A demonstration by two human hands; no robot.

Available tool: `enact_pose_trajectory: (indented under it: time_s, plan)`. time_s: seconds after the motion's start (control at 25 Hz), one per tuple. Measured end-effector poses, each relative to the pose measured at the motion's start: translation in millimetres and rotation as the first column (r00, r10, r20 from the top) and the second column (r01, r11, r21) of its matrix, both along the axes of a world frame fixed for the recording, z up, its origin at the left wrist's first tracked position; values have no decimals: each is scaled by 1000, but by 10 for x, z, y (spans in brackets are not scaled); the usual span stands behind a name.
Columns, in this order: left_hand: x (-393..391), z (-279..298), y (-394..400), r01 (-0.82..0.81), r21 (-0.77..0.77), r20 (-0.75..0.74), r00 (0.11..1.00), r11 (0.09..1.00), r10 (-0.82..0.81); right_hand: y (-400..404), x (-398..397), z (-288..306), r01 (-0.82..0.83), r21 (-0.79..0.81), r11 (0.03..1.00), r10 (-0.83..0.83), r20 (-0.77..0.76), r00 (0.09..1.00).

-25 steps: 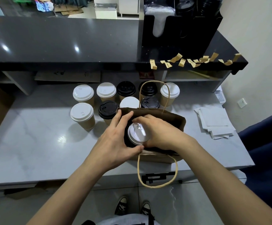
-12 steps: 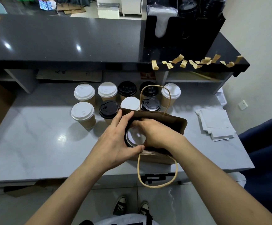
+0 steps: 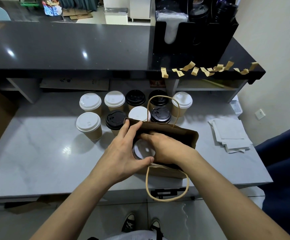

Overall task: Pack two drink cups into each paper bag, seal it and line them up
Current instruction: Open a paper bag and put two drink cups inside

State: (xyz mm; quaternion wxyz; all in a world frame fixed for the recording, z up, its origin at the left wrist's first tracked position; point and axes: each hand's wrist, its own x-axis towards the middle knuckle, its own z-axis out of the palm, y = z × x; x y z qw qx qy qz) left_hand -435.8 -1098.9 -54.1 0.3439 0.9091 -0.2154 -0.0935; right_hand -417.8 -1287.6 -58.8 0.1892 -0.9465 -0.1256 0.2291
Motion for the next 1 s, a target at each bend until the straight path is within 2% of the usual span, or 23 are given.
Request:
enact_pose_trajectory:
  time_s: [0.2, 0.44, 0.64, 0.84, 1.0]
  plan:
    - [12, -23, 1, -1, -11, 16, 1000, 1000, 1, -100, -103, 97, 36, 105, 994, -45, 86, 995]
    - [24, -33, -11, 7, -15, 38, 999, 1000, -7, -296, -292, 283, 85, 154, 984, -116, 202, 972]
    - [25, -19, -27, 10, -8, 36, 999, 1000, -10, -453, -391, 470, 166, 266, 950, -235, 255, 938]
    - [16, -9, -38, 3, -1, 35, 999, 1000, -3, -668, -452, 606, 224, 439, 870, -390, 336, 857]
    - [0, 0, -44, -17, 5, 36, 999, 1000, 17, -889, -409, 579, 301, 445, 843, -491, 410, 768]
